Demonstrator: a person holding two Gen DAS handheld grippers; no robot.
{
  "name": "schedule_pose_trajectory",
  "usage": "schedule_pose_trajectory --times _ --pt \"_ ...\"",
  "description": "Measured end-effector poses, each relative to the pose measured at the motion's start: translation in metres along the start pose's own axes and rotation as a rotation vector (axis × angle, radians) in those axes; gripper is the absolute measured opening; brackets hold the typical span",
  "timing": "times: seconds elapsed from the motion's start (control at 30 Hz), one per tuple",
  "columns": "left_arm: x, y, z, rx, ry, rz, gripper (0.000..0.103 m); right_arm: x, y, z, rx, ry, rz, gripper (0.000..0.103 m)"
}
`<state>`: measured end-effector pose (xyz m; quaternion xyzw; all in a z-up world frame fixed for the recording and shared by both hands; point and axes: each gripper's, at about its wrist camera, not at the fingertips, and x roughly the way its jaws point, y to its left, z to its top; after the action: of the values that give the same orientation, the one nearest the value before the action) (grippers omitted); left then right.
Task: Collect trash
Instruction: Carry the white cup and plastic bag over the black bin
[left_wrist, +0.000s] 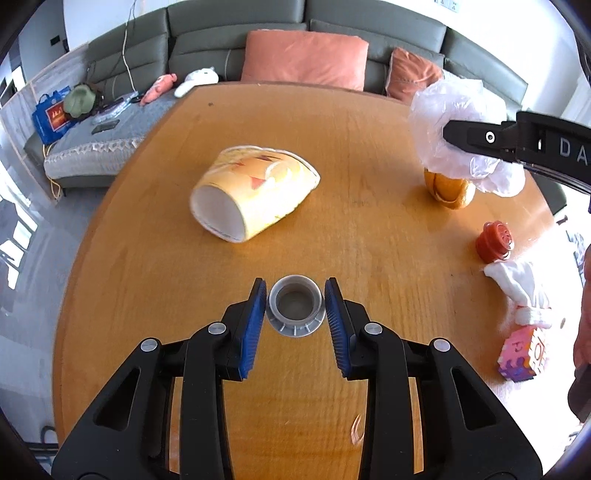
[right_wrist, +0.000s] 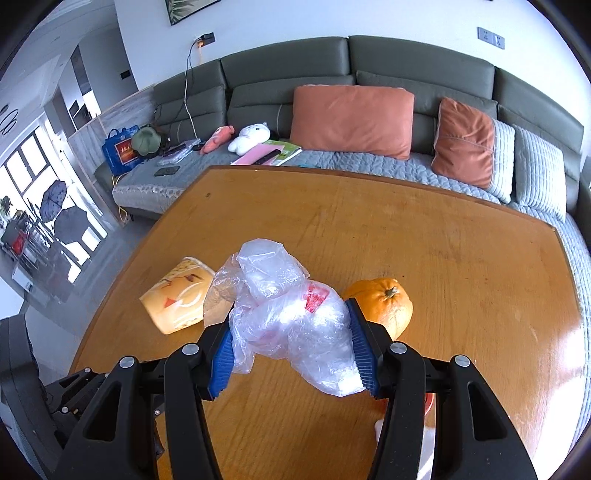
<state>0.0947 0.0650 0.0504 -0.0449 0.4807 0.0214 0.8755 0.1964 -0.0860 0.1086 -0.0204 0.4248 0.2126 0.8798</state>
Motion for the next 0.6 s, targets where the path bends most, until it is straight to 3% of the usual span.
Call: schedule_pose_trajectory --times 0.27,0.6 --pt "-0.042 0.027 -0.025 -0.015 -0.056 -0.009 0.033 -0.022 0.044 -0.013 -0.022 -0.013 -0.004 0.056" --pt "-0.086 0.112 -0.052 -0.055 -0.083 0.017 0.033 -0.041 0.142 -0.032 -0.093 -0.020 0.055 0.056"
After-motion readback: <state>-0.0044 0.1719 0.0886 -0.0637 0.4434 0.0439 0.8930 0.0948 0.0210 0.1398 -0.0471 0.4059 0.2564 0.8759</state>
